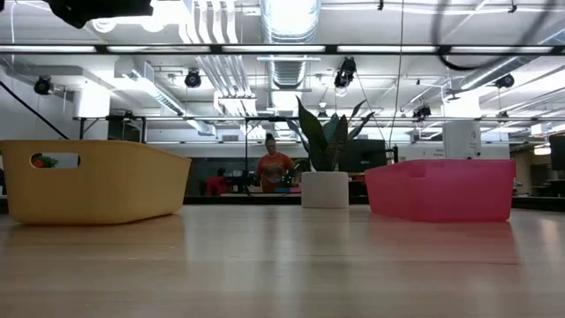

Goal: Pick and place medicine bottles into bin by pill shape (circle, oval)
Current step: Put the pink tablet bottle into the yellow bin

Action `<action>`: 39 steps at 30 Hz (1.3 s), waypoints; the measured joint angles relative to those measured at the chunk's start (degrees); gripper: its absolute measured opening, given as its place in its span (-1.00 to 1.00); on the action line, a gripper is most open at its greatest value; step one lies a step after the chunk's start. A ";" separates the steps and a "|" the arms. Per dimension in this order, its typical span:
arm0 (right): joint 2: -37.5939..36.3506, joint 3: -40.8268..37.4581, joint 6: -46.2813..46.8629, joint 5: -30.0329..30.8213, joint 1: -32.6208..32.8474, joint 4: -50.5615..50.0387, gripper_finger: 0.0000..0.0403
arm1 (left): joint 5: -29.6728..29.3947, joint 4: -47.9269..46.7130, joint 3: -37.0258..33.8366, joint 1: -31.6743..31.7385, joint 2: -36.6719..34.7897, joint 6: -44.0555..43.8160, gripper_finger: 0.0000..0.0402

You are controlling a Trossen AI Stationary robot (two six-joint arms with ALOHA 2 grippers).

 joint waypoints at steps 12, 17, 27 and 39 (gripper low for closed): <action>3.78 -0.66 20.03 -2.61 9.28 -2.95 0.01 | 0.02 0.12 -0.25 0.00 0.00 0.02 -0.32; 6.78 -0.66 20.28 -5.16 9.32 -2.45 0.01 | 0.02 0.10 -0.39 0.00 0.00 0.32 -0.32; 10.47 -0.77 20.23 -5.68 9.36 -2.12 0.01 | 0.02 -0.50 -0.44 0.00 0.00 0.91 -0.32; 14.19 -1.28 18.06 -7.23 9.43 0.40 -0.02 | 0.02 -0.47 -0.44 0.00 -0.02 1.57 -0.32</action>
